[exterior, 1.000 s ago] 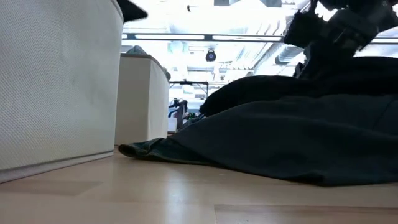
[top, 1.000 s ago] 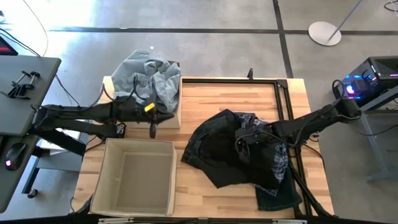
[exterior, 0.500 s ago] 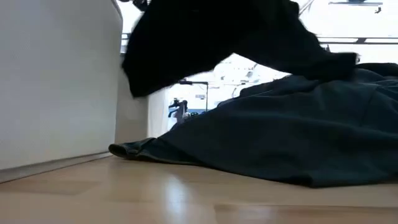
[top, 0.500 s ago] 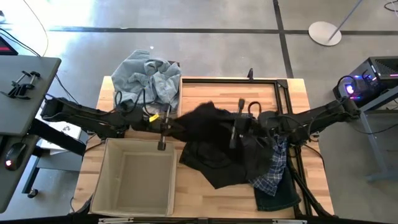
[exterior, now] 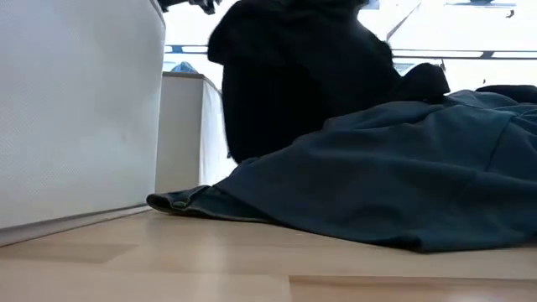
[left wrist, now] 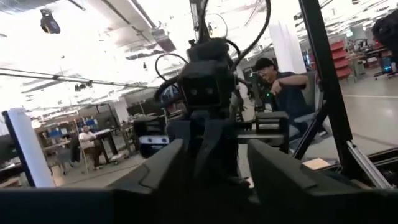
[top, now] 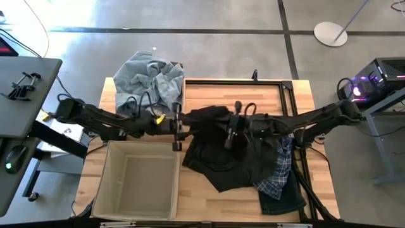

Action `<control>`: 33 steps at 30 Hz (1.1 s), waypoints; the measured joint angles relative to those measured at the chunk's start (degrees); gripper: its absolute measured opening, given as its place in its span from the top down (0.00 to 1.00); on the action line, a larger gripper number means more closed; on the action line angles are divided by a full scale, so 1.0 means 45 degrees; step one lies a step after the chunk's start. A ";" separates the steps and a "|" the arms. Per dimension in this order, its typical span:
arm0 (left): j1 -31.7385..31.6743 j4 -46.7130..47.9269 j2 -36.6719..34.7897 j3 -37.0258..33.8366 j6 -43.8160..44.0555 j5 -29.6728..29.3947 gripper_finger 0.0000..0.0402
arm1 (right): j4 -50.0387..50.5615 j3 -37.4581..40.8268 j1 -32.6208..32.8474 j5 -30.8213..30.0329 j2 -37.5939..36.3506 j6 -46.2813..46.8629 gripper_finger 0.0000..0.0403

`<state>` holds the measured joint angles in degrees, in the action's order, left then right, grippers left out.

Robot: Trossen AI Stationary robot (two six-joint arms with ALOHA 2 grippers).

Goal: Sort clothes
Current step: Put the top black shorts into the bottom brown laundry organizer

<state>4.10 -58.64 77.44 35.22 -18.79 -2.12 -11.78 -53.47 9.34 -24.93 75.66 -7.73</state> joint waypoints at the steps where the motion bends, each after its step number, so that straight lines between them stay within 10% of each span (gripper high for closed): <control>1: 0.0000 -0.0394 0.0334 0.0000 -0.0074 0.0002 0.55 | -0.0438 0.0000 -0.0042 0.0515 0.0233 -0.0011 0.97; 6: -0.0113 -0.1935 0.1751 0.0554 -0.0462 0.0151 0.45 | -0.2967 0.0010 -0.0053 0.3275 0.0836 -0.0261 0.97; 19: -0.0057 -0.1122 0.2669 0.0903 0.0635 0.1247 0.44 | -0.3245 0.0034 0.0521 0.3628 0.0894 0.0720 0.97; 33: -0.0054 0.0917 0.2730 0.0829 0.1825 0.0988 0.96 | -0.2751 -0.0060 0.0496 0.3548 0.0224 0.0638 0.68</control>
<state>3.86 -54.52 89.73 38.95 -10.57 2.33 -24.16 -53.74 11.57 -8.97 76.66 -4.86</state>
